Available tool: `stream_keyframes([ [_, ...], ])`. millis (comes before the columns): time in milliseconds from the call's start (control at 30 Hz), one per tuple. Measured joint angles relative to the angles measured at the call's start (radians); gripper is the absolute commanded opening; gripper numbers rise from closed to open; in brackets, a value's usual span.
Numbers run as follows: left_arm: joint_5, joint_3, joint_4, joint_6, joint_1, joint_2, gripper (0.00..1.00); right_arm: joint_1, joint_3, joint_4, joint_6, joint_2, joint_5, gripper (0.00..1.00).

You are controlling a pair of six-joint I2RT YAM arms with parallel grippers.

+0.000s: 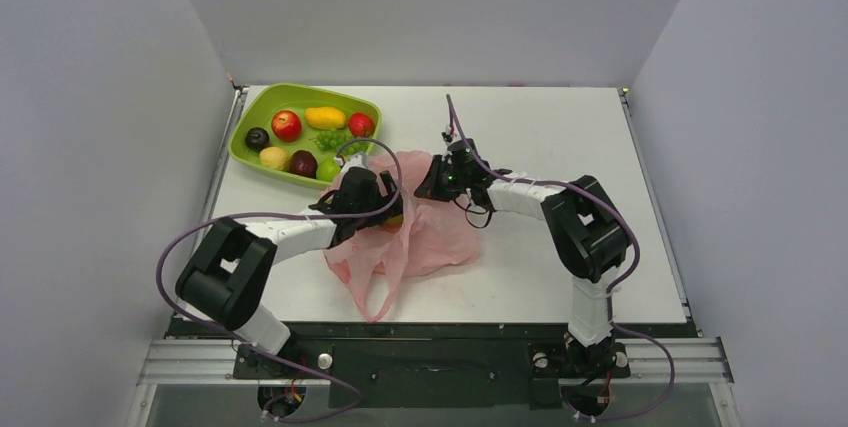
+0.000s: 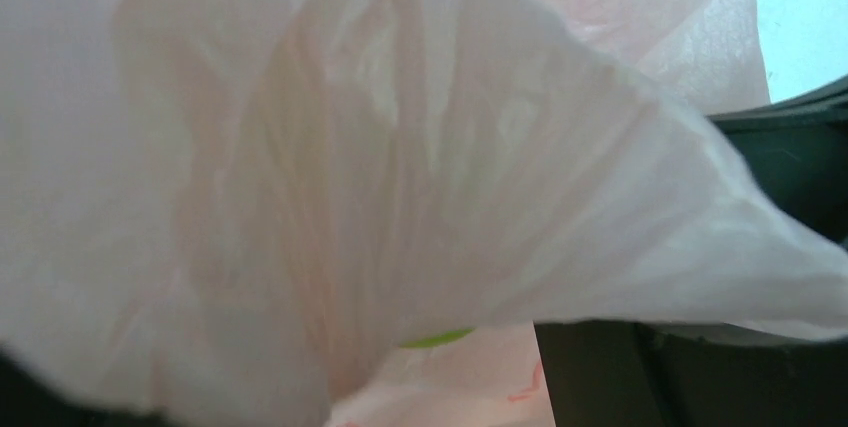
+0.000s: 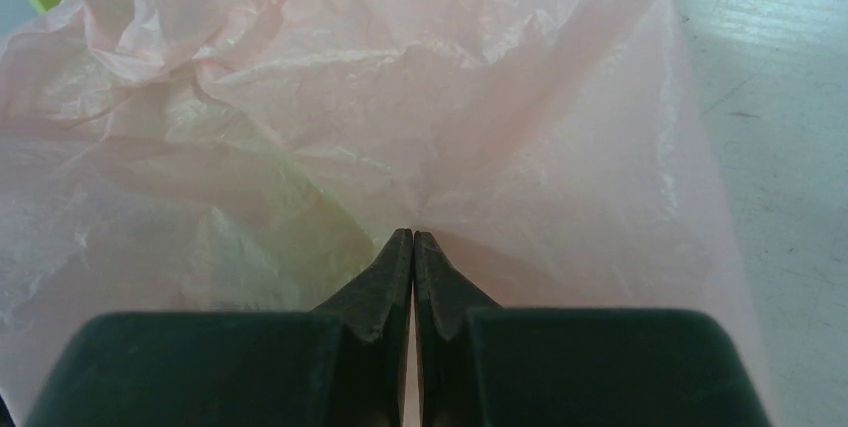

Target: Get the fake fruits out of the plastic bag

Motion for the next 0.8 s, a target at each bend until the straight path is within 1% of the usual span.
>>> stream_keyframes([
  [33,-0.001,0.014,-0.005,0.0,0.0,0.02,0.8,0.001,0.0,0.005,0.002,0.002,-0.002,0.0],
  [100,-0.004,0.043,-0.01,-0.002,0.0,0.06,0.73,0.002,0.0,0.012,0.003,0.006,-0.003,0.0],
  [167,-0.003,0.061,-0.01,-0.002,0.0,0.093,0.63,0.005,0.0,0.012,0.003,0.01,-0.003,0.0],
  [200,-0.002,0.061,-0.006,-0.003,0.0,0.104,0.59,0.006,0.0,0.012,0.003,0.011,-0.003,0.0],
  [233,0.001,0.06,0.005,-0.004,0.0,0.109,0.51,0.006,0.0,0.012,0.003,0.011,-0.003,0.0],
  [300,0.008,0.055,0.018,0.0,0.0,0.109,0.42,0.006,0.0,0.015,0.003,0.011,-0.003,0.0],
  [333,0.012,0.048,0.029,0.001,0.0,0.108,0.39,0.006,-0.002,0.019,0.003,0.011,-0.003,0.0],
  [367,0.017,0.041,0.037,0.006,0.001,0.105,0.31,0.006,-0.002,0.018,0.002,0.011,-0.003,0.0],
  [433,0.028,0.026,0.046,0.02,0.002,0.093,0.24,0.006,-0.005,0.019,0.0,0.011,-0.003,0.0],
  [500,0.04,0.009,0.032,0.041,0.002,0.068,0.19,0.006,-0.014,0.019,-0.003,0.011,-0.002,0.0],
  [667,0.08,-0.018,-0.043,0.087,0.002,-0.019,0.12,0.005,-0.041,0.018,-0.013,0.011,0.002,0.0],
  [733,0.108,-0.028,-0.072,0.1,0.002,-0.068,0.07,0.003,-0.053,0.018,-0.02,0.011,0.011,0.0],
  [800,0.136,-0.047,-0.101,0.107,0.002,-0.126,0.05,-0.001,-0.067,0.018,-0.028,0.01,0.021,0.0],
])
